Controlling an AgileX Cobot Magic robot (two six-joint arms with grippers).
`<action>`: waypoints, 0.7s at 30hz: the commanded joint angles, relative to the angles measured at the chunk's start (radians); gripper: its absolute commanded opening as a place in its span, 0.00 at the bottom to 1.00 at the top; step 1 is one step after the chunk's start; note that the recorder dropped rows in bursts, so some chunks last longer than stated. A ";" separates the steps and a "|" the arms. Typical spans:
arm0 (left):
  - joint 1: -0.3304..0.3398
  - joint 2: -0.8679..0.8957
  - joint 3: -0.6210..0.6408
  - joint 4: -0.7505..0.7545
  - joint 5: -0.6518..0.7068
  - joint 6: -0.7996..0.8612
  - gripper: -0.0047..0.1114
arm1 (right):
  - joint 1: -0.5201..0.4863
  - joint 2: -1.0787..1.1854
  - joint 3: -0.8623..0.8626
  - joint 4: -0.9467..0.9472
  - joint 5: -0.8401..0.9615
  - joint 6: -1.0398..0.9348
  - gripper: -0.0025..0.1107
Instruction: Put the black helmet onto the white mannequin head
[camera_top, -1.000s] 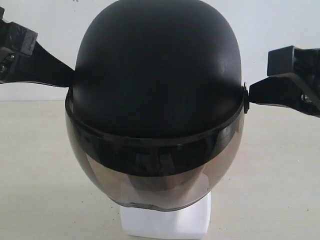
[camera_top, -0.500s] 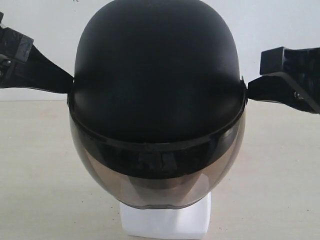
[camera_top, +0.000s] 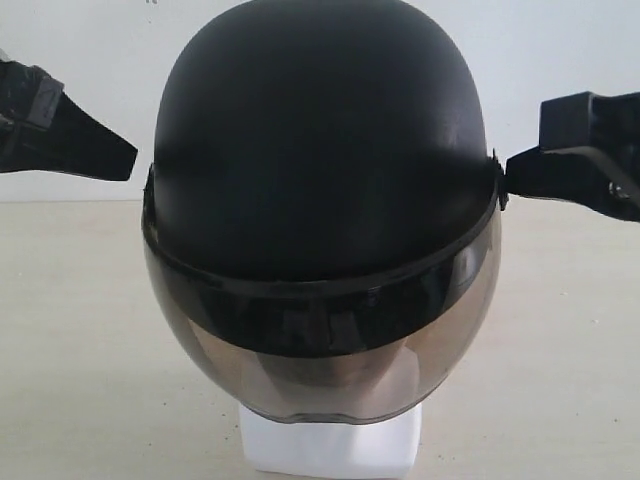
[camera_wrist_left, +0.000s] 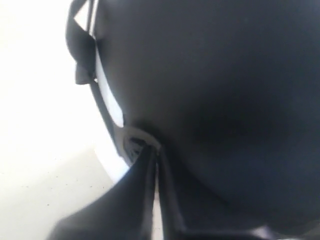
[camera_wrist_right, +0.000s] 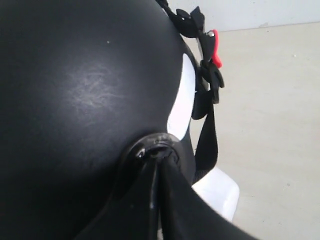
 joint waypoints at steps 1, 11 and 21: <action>-0.008 -0.057 0.003 0.035 -0.002 -0.040 0.08 | 0.000 -0.053 0.005 -0.023 0.035 -0.003 0.02; -0.008 -0.292 0.098 -0.105 0.044 -0.119 0.08 | 0.000 -0.228 0.005 -0.190 0.243 -0.003 0.02; -0.008 -0.524 0.230 -0.155 0.180 -0.123 0.08 | 0.000 -0.285 0.005 -0.200 0.412 -0.003 0.02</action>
